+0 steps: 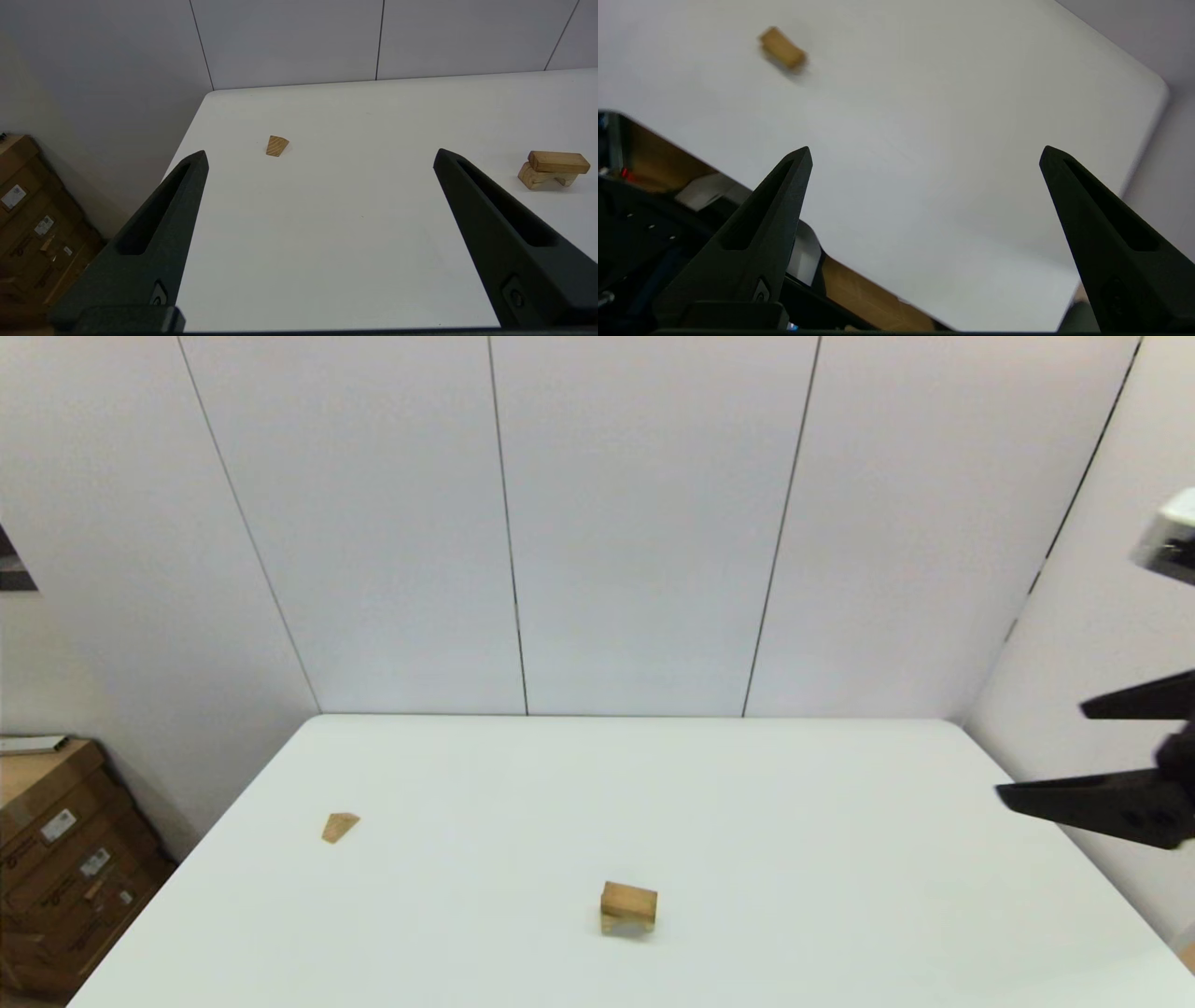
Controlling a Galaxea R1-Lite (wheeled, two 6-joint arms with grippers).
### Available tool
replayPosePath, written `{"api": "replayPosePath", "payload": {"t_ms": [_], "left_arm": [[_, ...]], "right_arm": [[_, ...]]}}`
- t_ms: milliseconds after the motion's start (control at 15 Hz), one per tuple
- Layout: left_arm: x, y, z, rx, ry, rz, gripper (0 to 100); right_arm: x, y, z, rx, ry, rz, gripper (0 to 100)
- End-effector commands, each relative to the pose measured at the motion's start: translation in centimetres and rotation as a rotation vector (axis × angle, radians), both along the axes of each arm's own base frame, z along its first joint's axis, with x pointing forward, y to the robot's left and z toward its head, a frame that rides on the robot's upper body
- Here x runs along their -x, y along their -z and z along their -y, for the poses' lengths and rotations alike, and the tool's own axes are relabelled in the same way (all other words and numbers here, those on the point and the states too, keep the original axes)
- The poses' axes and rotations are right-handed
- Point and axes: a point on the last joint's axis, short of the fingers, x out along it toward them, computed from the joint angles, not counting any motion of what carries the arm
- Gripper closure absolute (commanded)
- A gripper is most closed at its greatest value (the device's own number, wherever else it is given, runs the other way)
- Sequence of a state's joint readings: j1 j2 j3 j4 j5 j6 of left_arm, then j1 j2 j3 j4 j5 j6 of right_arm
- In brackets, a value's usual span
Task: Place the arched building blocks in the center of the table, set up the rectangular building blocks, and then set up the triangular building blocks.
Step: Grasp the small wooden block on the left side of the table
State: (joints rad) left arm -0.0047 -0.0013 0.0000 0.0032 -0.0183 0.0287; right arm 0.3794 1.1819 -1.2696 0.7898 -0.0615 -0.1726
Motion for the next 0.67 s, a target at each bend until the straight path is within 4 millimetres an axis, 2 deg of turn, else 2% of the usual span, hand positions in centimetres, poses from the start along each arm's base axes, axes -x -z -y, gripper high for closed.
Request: {"api": "replayPosePath", "payload": {"t_ms": [67, 333, 533, 667], "left_arm": [[0.0, 0.0, 0.0, 0.000, 0.000, -0.001, 0], [0.0, 0.0, 0.0, 0.000, 0.000, -0.001, 0], [0.0, 0.0, 0.0, 0.000, 0.000, -0.001, 0], [0.0, 0.0, 0.0, 0.000, 0.000, -0.001, 0]], "right_arm": [[9.0, 3.6, 4.4, -0.068, 0.255, 0.138, 0], [14.1, 8.9, 5.0, -0.100, 0.403, 0.333, 0], [16.3, 10.9, 5.0, -0.112, 0.423, 0.405, 0], [17.4, 13.1, 5.0, -0.111, 0.425, 0.437, 0]]}}
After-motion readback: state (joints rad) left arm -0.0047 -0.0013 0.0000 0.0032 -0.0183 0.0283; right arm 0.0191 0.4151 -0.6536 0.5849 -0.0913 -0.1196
